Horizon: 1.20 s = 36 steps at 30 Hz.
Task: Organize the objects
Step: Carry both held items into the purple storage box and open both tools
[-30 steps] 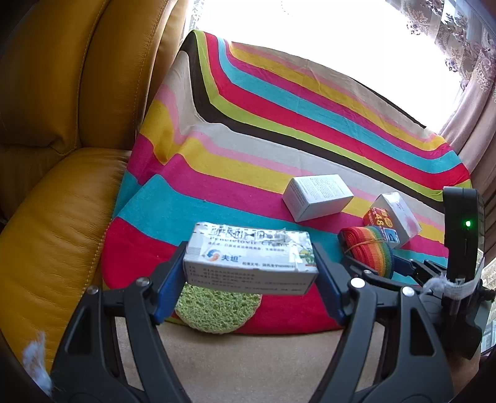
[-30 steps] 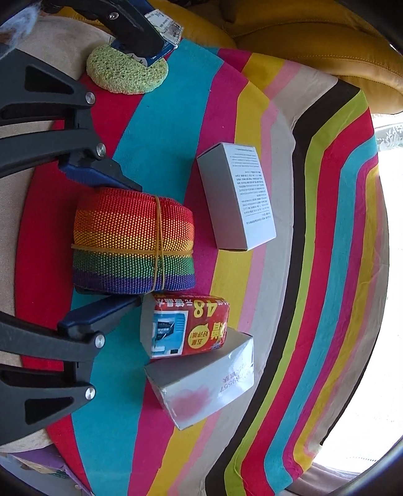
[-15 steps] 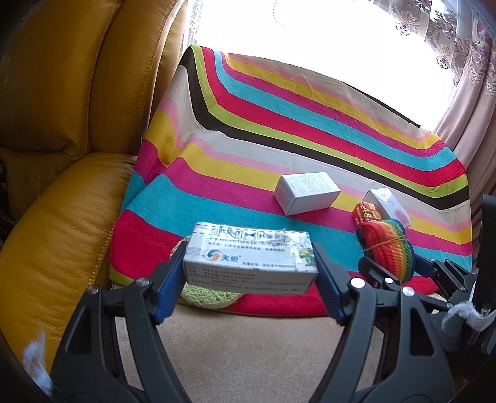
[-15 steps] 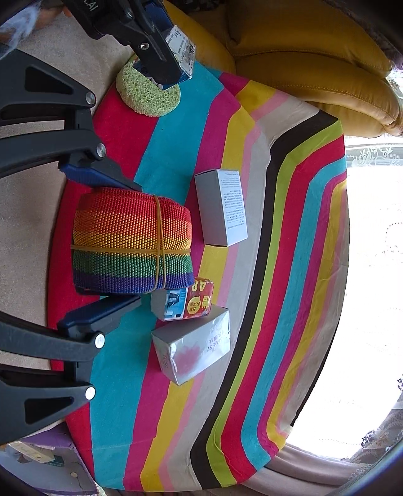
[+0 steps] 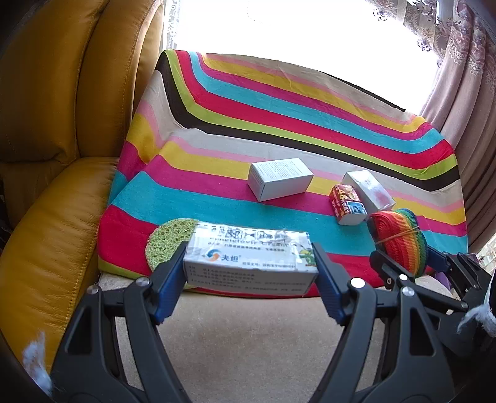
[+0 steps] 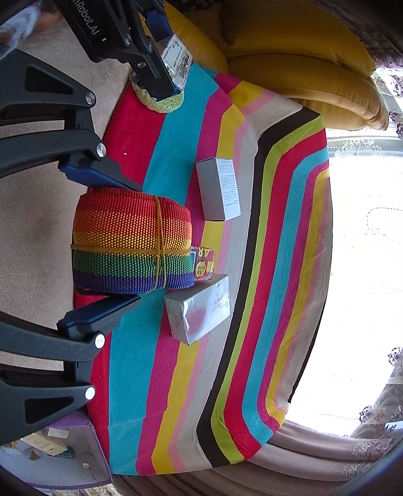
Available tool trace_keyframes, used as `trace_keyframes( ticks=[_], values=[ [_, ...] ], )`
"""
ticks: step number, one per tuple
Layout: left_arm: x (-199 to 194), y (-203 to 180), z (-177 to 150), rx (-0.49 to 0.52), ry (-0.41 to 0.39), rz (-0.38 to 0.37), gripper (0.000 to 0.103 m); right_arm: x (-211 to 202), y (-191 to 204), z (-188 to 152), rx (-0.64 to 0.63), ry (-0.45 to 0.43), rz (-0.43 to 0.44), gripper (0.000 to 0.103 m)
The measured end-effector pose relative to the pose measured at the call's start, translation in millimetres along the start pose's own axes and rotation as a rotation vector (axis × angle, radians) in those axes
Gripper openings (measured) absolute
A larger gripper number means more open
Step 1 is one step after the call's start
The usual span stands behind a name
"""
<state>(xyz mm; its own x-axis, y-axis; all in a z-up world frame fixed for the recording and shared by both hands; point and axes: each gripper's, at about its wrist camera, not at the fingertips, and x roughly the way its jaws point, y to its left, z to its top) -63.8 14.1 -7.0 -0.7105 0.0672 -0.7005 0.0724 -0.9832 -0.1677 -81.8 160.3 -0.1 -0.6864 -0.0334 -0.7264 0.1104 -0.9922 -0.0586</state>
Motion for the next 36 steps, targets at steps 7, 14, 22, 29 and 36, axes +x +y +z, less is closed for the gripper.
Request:
trace_keyframes(
  ticks=[7, 14, 22, 29, 36],
  values=[
    [-4, -21, -5, 0.042, 0.013, -0.03, 0.078, -16, -19, -12, 0.024, -0.006, -0.024, 0.064],
    [-6, -49, -12, 0.1, 0.027, -0.066, 0.078, -28, -44, -26, 0.063, 0.008, -0.054, 0.064],
    [-6, -88, -22, 0.164, 0.055, -0.131, 0.078, -44, -77, -40, 0.125, 0.019, -0.083, 0.064],
    [-5, -132, -33, 0.224, 0.089, -0.211, 0.078, -63, -119, -59, 0.199, 0.027, -0.121, 0.064],
    [-3, -173, -38, 0.275, 0.123, -0.278, 0.078, -87, -187, -88, 0.3, 0.039, -0.225, 0.064]
  ],
)
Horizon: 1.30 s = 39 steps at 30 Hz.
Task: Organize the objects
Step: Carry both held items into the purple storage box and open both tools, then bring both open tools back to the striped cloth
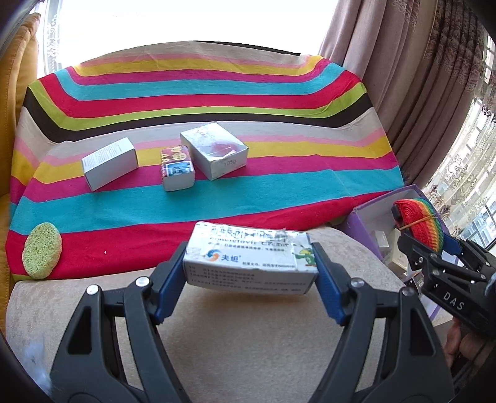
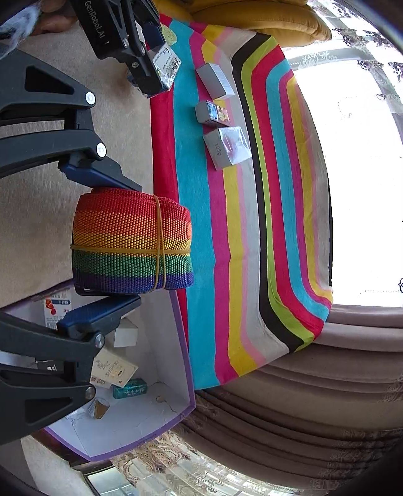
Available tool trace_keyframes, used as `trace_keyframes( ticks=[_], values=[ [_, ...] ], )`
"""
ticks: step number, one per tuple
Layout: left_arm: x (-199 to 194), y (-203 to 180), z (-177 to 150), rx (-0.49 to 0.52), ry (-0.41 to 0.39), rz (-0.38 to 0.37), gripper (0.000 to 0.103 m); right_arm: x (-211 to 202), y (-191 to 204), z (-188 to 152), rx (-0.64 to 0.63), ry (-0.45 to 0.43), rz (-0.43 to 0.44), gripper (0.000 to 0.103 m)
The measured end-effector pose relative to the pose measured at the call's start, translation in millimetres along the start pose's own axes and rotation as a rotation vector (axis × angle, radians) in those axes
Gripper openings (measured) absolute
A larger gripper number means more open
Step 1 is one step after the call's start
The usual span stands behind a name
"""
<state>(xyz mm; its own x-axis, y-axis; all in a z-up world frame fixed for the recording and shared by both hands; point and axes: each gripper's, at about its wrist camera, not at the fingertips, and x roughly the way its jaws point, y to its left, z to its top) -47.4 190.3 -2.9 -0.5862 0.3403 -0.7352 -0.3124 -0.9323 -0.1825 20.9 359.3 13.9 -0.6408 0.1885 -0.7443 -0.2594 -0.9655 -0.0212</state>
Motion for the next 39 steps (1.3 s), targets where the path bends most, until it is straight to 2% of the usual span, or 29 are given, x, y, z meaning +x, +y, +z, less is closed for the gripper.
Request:
trace_keyframes(
  ticks=[7, 15, 17, 19, 22, 24, 25, 26, 29, 33, 36, 39],
  values=[
    [13, -56, 10, 0.104, 0.012, -0.07, 0.078, -7, -83, -10, 0.136, 0.011, -0.105, 0.064],
    [26, -123, 21, 0.209, 0.001, -0.18, 0.078, -24, -142, -12, 0.221, -0.023, -0.202, 0.064],
    [28, -139, 24, 0.23, -0.004, -0.246, 0.078, -26, -152, -13, 0.235, -0.027, -0.218, 0.064],
    [36, -154, 28, 0.238, 0.027, -0.346, 0.079, -26, -160, -13, 0.253, -0.032, -0.237, 0.064],
    [42, -156, 33, 0.197, 0.044, -0.298, 0.089, -28, -164, -12, 0.254, -0.051, -0.265, 0.068],
    [38, -145, 35, 0.146, 0.029, -0.29, 0.093, -35, -161, -10, 0.23, -0.089, -0.309, 0.079],
    [35, -137, 37, 0.113, 0.02, -0.278, 0.094, -39, -157, -9, 0.217, -0.113, -0.328, 0.088],
    [32, -130, 38, 0.082, 0.008, -0.265, 0.094, -43, -155, -8, 0.207, -0.134, -0.338, 0.091],
    [27, -110, 42, 0.029, 0.001, -0.215, 0.099, -46, -146, -2, 0.2, -0.157, -0.341, 0.094],
    [18, -92, 42, 0.051, -0.033, -0.165, 0.099, -46, -124, 6, 0.143, -0.174, -0.392, 0.094],
    [10, -81, 38, 0.071, -0.049, -0.138, 0.099, -44, -105, 10, 0.093, -0.166, -0.37, 0.094],
    [5, -72, 31, 0.095, -0.05, -0.11, 0.099, -42, -87, 12, 0.059, -0.154, -0.297, 0.094]
  ],
)
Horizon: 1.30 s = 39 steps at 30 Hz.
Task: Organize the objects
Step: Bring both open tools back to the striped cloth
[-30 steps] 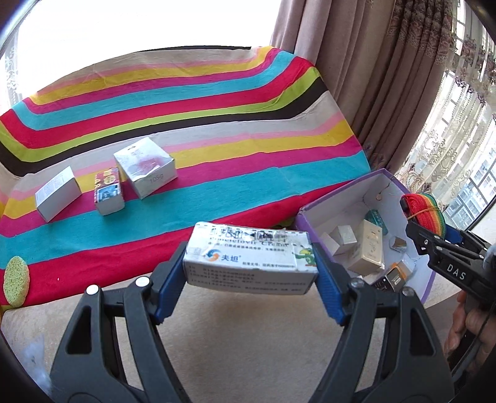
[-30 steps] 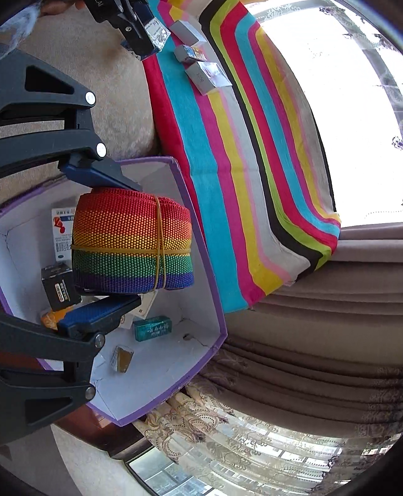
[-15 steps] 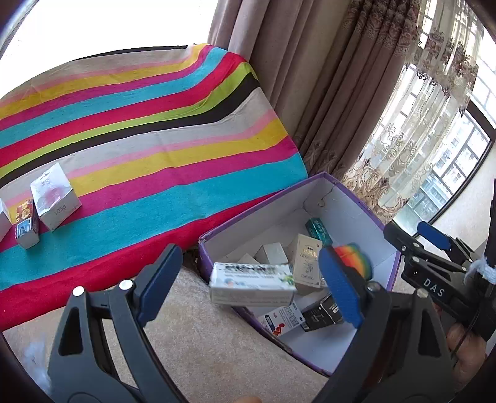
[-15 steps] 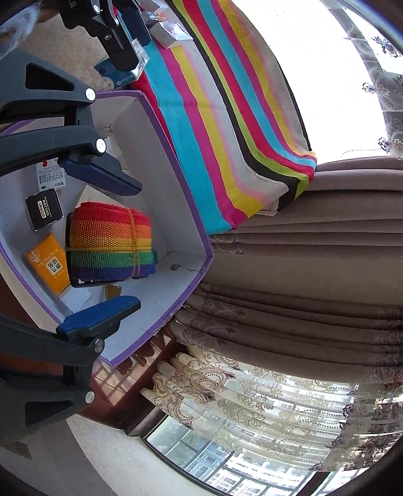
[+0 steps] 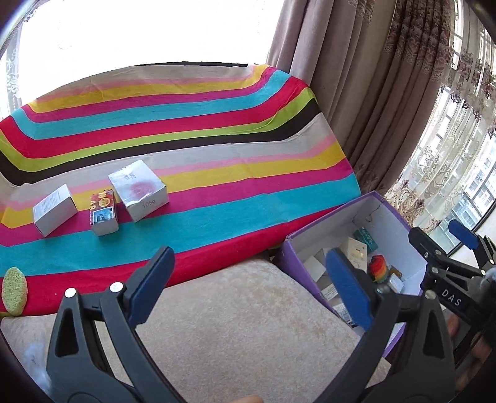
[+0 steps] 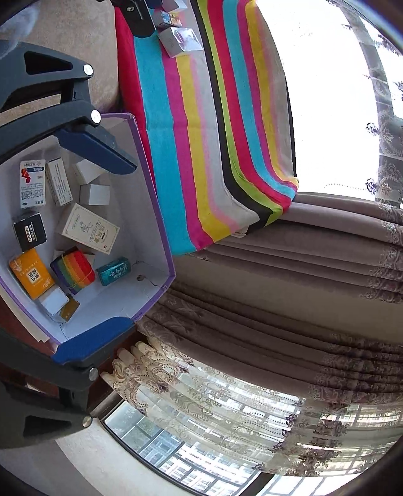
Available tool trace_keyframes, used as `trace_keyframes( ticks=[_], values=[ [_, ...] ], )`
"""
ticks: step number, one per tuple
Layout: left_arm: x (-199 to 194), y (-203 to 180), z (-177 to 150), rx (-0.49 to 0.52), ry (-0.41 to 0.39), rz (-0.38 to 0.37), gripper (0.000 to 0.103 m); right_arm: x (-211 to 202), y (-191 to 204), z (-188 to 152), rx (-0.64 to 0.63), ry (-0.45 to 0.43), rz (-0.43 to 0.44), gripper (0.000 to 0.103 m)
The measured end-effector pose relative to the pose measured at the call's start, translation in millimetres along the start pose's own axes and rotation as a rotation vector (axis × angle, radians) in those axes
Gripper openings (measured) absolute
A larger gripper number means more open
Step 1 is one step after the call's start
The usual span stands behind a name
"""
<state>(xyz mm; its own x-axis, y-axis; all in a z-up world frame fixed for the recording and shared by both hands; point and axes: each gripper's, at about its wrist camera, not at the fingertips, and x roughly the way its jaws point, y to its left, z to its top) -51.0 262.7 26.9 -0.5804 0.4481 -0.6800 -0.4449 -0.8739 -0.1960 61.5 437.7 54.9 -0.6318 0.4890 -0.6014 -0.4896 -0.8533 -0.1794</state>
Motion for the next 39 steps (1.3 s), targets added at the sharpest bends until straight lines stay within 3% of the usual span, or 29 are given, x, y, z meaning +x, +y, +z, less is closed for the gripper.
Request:
trace_keyframes(
  ticks=[5, 22, 34, 39],
  values=[
    [-4, 16, -9, -0.031, 0.022, 0.029, 0.099, -3, 18, -2, 0.009, 0.028, 0.135, 0.094],
    [-18, 78, -27, -0.199, 0.072, 0.072, 0.099, -9, 77, -10, -0.073, 0.076, 0.285, 0.094],
    [-57, 187, -54, -0.43, 0.078, 0.198, 0.099, -9, 127, -25, -0.165, 0.102, 0.364, 0.094],
    [-72, 244, -65, -0.548, 0.098, 0.295, 0.099, -4, 127, -26, -0.155, 0.113, 0.379, 0.094]
  ],
)
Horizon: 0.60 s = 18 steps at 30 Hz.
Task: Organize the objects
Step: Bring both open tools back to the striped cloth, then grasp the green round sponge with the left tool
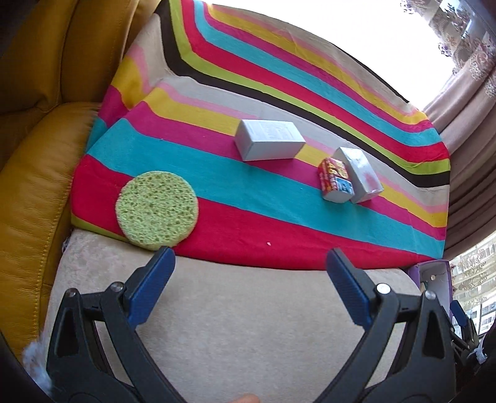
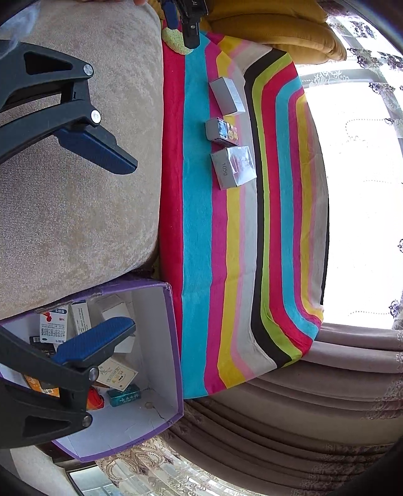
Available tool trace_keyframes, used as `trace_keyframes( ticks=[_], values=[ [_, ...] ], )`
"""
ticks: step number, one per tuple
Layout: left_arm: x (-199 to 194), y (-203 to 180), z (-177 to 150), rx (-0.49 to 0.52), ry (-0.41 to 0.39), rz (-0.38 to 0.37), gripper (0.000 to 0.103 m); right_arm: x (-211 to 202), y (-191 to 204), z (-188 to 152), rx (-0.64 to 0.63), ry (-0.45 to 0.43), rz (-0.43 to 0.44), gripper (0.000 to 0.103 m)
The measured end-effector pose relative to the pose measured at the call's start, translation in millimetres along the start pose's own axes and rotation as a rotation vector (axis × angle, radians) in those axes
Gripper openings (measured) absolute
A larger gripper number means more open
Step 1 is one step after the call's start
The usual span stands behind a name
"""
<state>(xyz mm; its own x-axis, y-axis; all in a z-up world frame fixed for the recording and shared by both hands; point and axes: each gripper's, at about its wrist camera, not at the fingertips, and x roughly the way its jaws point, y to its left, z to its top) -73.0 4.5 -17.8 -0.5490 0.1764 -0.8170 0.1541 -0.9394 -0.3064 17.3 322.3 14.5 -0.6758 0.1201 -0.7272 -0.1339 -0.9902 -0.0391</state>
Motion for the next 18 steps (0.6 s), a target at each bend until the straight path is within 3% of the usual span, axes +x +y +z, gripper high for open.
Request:
trace_keyframes(
  ticks=[5, 9, 18],
  values=[
    [6, 32, 14, -0.012, 0.026, 0.082, 0.1, 4, 0, 0, 0.005, 0.012, 0.01, 0.094],
    [25, 43, 20, 0.007, 0.111, 0.098, 0.101, 6, 3, 1, -0.001, 0.013, 0.015, 0.094],
    [53, 50, 24, 0.019, 0.19, 0.137, 0.102, 11, 18, 13, -0.03, 0.016, 0.057, 0.094]
  ],
)
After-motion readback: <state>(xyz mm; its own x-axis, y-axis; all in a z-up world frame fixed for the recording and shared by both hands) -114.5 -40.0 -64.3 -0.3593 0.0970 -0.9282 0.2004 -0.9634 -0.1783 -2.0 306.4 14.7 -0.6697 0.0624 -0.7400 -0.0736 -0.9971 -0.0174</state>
